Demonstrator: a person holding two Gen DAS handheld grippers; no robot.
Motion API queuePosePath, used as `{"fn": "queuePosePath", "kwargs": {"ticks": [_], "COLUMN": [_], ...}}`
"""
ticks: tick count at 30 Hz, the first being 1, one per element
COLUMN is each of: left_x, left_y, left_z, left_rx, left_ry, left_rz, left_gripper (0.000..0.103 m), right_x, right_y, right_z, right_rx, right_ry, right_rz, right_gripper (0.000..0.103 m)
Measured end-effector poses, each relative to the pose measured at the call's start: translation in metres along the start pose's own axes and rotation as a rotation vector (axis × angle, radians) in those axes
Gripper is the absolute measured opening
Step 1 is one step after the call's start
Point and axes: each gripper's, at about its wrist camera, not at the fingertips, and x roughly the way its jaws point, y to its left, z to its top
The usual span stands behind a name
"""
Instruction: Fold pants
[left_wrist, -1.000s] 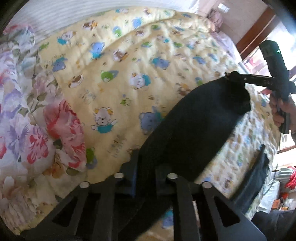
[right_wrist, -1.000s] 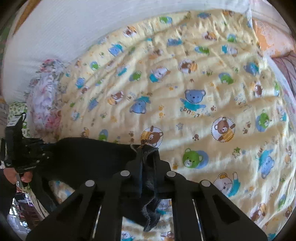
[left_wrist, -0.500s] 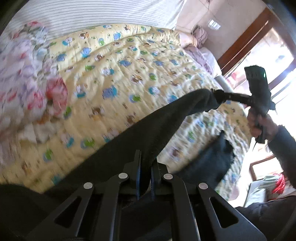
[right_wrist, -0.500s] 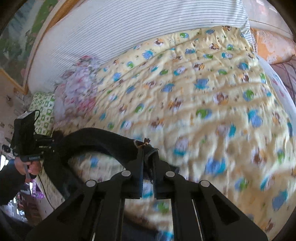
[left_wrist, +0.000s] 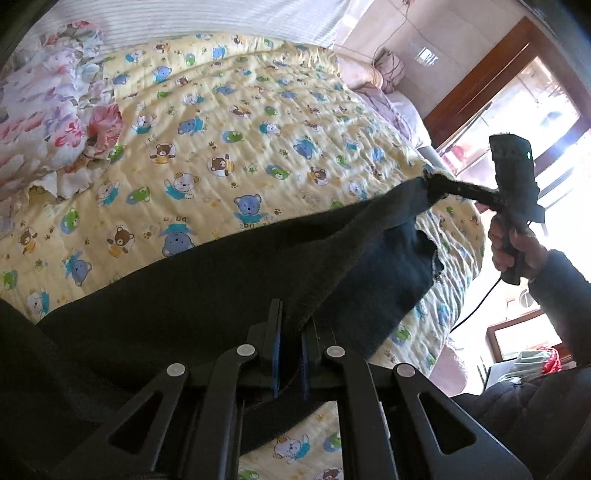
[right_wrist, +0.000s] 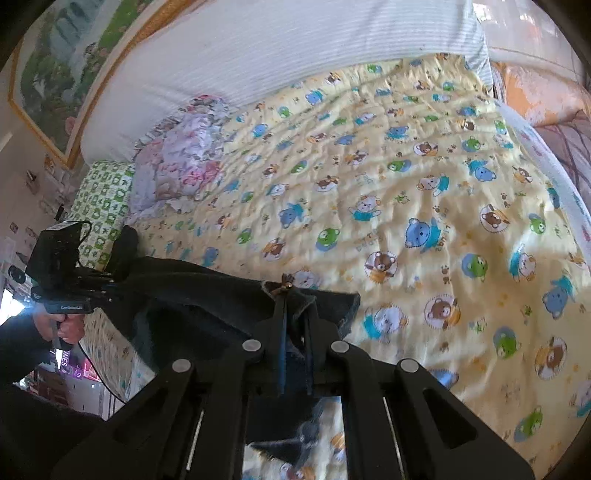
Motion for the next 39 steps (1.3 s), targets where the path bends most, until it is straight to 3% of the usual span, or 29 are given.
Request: {"fn": "queuePosePath", "kwargs": {"ticks": [11,18,26,29,30,32,33,34,35,36,39], "left_x": [0.02,0.014,0.03,0.035,0.034,0.034,0.033,0.029,0.025,0.018,0.003], "left_y": [-0.005,-0.006,-0.003,-0.002,-0.002,-0.001,-0.002,-0.004,-0.006,-0.007,0.0], "left_z": [-0.034,-0.043,-0.058,-0.062,-0.062,-0.063,-0.063,-0.064,-0.064,-0.065,-0.066], "left_rx": [0.024,0.035,0.049,0.043,0.036,0.018,0.011,0.008,0.008,0.006,-0.039], "left_ry": [0.051,0.027,0.065,0.064,0.06,0.062,0.065,0.056,0.041,0.018,-0.022], "left_rz": [-0.029,-0.045,-0.045,-0.044,-0.05,-0.07,-0.078,-0.081,-0.079,-0.078,-0.07], "left_gripper": [0.006,0.006,0.006,0.01,0.018,0.034,0.047,0.057,0.058,0.058,0.058], "right_x": [0.009,-0.013,0.003,0.011,0.01,0.009,0.007,0.006,0.002,-0.002,-0.019], "right_y": [0.0,0.014,0.015,0.016,0.017,0.016,0.015,0.015,0.017,0.019,0.034], "right_z": [-0.059,-0.061,-0.081,-0.088,-0.088,-0.086,-0.084,-0.082,-0.079,-0.077,-0.068], "right_rx": [0.012,0.026,0.032,0.036,0.037,0.07,0.095,0.107,0.124,0.128,0.107], "right_ry": [0.08,0.013,0.094,0.114,0.11,0.128,0.139,0.146,0.153,0.149,0.078], "right_rz": [-0.045,-0.048,-0.086,-0.107,-0.113,-0.102,-0.093,-0.092,-0.107,-0.115,-0.102], "right_gripper": [0.008,0.008,0.008,0.009,0.009,0.018,0.022,0.036,0.055,0.062,0.065]}}
